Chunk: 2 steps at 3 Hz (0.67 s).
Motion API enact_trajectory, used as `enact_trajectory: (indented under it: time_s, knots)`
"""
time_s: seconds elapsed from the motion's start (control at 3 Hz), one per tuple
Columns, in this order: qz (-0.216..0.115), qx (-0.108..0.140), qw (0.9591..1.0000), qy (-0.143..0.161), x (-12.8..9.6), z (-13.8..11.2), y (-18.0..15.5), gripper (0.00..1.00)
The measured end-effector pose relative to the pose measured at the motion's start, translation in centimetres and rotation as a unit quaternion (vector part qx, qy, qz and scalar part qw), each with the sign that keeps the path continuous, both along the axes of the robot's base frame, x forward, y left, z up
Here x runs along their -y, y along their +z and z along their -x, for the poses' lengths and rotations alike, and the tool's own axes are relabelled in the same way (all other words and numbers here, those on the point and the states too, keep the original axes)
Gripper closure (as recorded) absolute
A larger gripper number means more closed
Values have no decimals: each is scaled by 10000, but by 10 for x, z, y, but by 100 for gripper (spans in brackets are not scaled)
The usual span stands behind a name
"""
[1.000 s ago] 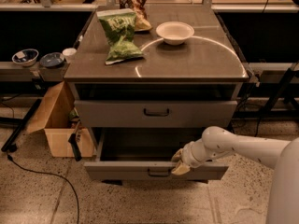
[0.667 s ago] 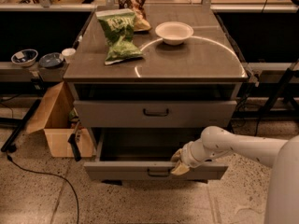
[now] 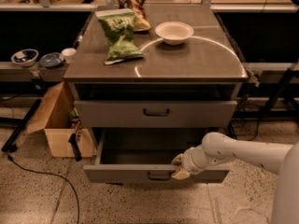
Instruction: Open middle drawer
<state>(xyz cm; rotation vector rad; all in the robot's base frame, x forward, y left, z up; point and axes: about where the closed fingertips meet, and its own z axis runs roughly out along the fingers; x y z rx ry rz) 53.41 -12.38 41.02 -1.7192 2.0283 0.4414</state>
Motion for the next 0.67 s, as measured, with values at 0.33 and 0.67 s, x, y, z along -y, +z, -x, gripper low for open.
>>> enact_trajectory:
  time_s: [0.33, 0.67]
  knots:
    - [4, -98, 9999, -130, 1, 28, -2, 100]
    - [-16, -111, 9998, -138, 0, 27, -2, 100]
